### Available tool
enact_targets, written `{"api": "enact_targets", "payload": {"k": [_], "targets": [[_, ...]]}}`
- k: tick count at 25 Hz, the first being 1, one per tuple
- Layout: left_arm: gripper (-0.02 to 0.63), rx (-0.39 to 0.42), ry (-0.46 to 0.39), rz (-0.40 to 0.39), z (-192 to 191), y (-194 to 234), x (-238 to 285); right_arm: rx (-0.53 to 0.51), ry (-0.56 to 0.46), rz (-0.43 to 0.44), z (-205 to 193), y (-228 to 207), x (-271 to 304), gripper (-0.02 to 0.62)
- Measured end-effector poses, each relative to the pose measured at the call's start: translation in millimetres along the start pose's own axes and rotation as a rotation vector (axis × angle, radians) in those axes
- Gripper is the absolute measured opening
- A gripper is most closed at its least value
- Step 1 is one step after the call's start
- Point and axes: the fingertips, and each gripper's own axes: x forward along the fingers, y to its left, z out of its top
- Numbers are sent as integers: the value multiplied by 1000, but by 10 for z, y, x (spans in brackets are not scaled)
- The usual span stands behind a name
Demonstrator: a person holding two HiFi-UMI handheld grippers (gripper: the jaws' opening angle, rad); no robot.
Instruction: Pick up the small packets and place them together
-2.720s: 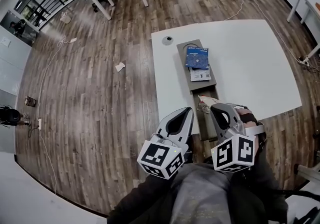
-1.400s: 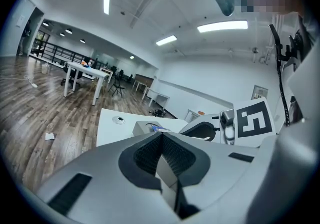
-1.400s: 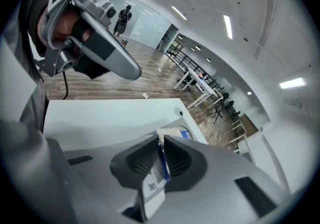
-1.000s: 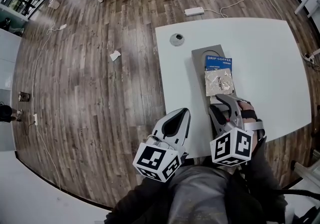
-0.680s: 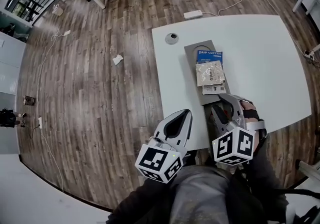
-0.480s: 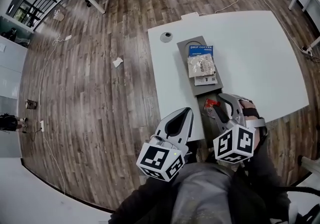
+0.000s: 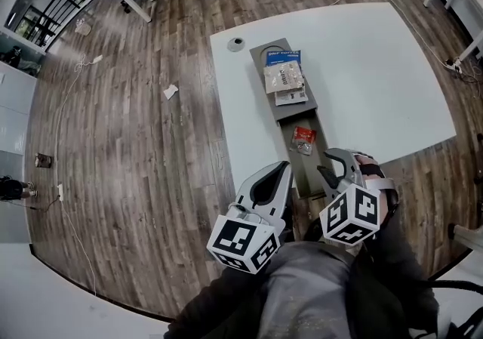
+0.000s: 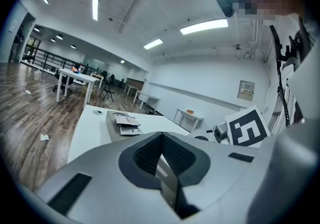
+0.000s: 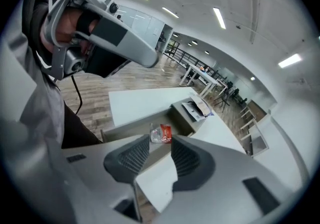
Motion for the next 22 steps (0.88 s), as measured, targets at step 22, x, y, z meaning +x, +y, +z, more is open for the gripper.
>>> {"api": "enact_targets", "payload": {"k": [22], "targets": [[3,-111,123,-24,-56,1231,472,-22,271,135,-81,-344,1256,3]]}}
